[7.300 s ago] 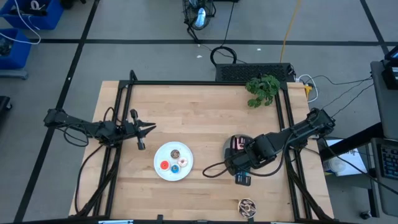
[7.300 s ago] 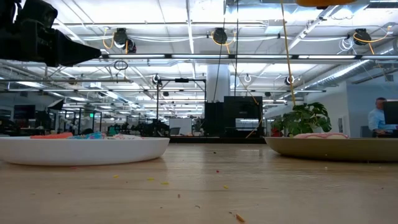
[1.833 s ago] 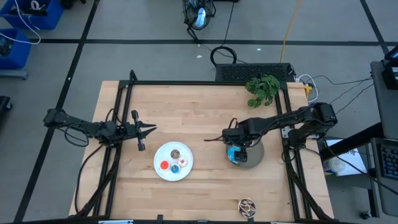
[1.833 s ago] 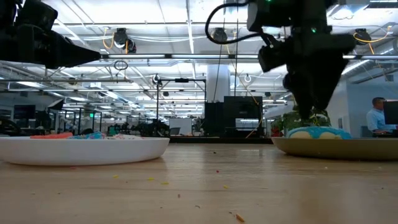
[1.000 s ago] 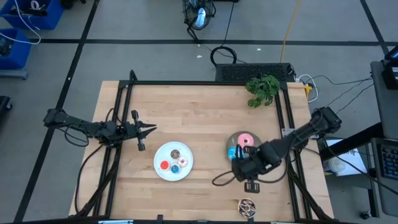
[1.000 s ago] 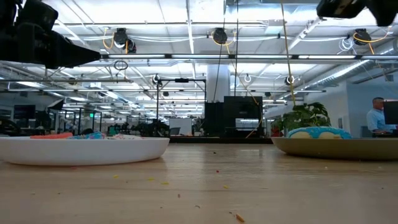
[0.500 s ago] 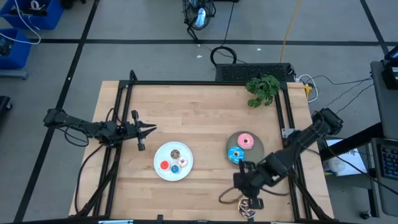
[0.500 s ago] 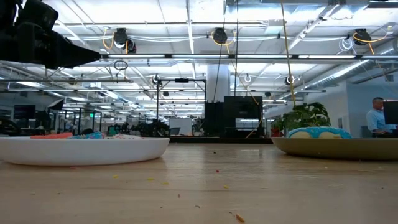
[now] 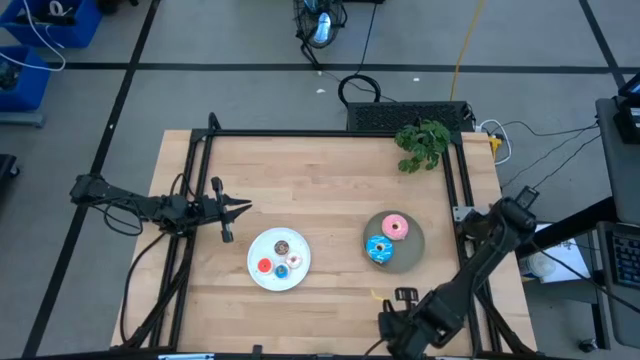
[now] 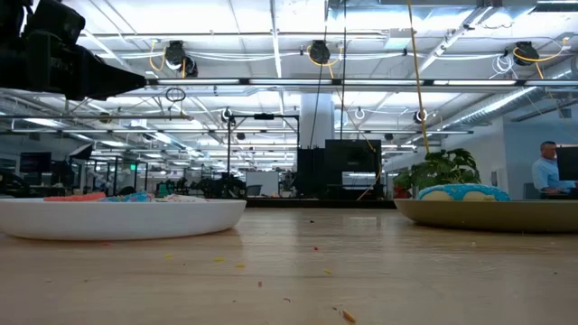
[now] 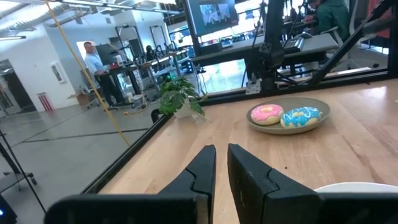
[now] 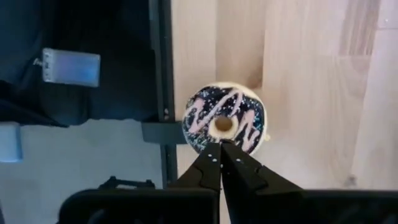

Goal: Pick & Place donuts
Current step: Put the big black donut on the gray plate

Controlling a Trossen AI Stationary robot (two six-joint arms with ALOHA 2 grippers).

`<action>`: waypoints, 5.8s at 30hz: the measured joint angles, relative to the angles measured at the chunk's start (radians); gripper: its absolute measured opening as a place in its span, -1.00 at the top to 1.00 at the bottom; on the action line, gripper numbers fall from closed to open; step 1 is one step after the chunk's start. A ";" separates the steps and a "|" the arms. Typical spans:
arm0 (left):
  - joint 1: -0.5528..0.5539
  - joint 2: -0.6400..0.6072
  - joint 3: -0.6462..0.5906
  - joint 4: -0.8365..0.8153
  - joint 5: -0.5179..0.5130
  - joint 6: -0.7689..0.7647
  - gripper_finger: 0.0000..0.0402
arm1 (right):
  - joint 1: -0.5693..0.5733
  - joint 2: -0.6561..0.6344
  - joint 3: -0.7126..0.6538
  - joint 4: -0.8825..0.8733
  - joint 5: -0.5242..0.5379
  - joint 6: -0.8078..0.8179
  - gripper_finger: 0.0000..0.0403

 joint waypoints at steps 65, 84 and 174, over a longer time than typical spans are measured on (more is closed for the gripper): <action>0.000 0.000 0.000 0.032 0.002 0.125 0.76 | -0.037 -0.063 -0.415 0.428 -0.004 0.062 0.93; 0.000 0.000 0.000 0.007 0.002 0.067 0.76 | -0.309 -0.521 -0.315 0.024 0.212 0.039 0.89; 0.000 0.000 0.000 0.008 0.007 0.071 0.76 | -0.609 -0.449 -0.858 0.192 -0.077 0.073 -0.08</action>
